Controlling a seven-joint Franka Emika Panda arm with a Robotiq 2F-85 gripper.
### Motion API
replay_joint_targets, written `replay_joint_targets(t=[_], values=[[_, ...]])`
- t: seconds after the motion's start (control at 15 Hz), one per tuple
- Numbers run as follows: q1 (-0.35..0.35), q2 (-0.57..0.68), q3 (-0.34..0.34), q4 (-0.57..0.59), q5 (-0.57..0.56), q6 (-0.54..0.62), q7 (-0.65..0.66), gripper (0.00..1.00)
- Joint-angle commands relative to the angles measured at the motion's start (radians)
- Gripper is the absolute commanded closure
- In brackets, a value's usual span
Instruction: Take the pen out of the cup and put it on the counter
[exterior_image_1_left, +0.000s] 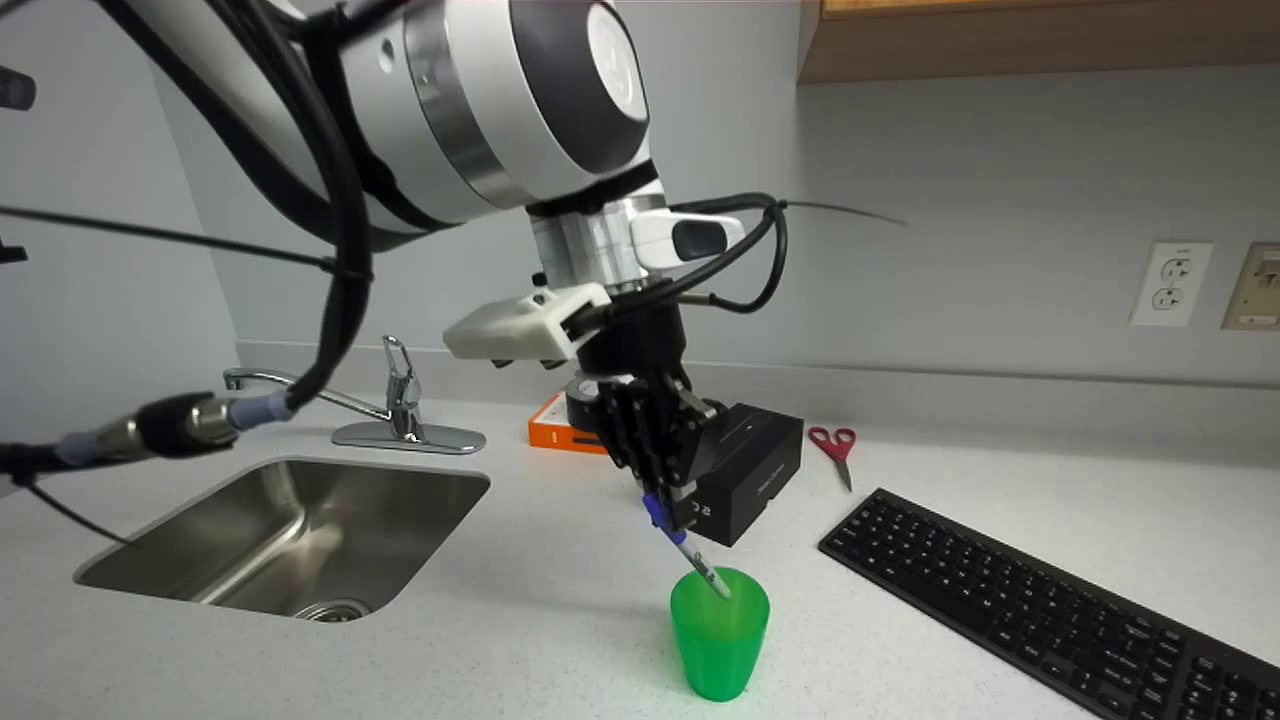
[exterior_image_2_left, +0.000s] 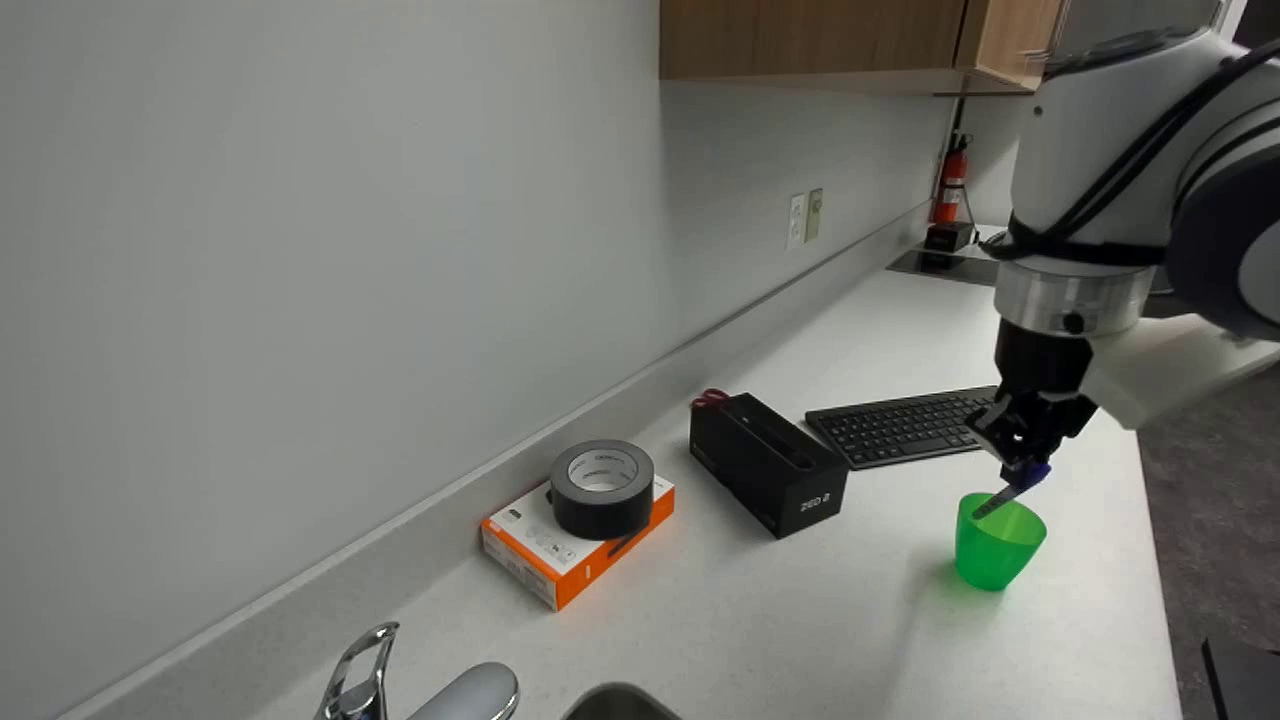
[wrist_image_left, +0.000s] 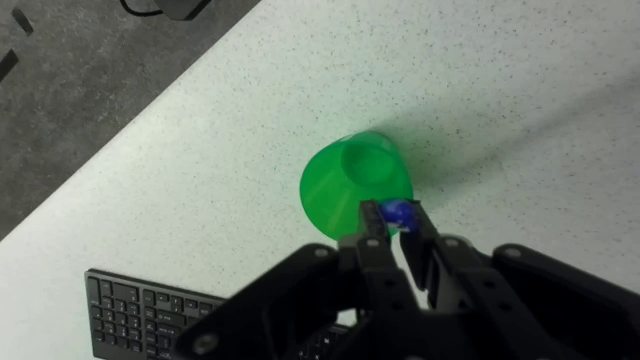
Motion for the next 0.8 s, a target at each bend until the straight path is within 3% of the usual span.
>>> replay_joint_targets(t=[0.0,0.2,0.33,0.53,0.73], values=[[0.03,-0.239,0.002,-0.095,0.108,-0.042,-0.16,0.96],[0.059,-0.307,0.042,-0.116,0.176,0.015,-0.209,0.96],[0.082,-0.27,0.081,-0.114,0.21,0.092,-0.188,0.96],[0.103,-0.14,0.138,-0.104,0.245,0.266,-0.151,0.96],[0.078,-0.001,0.195,-0.096,0.182,0.428,-0.113,0.96]])
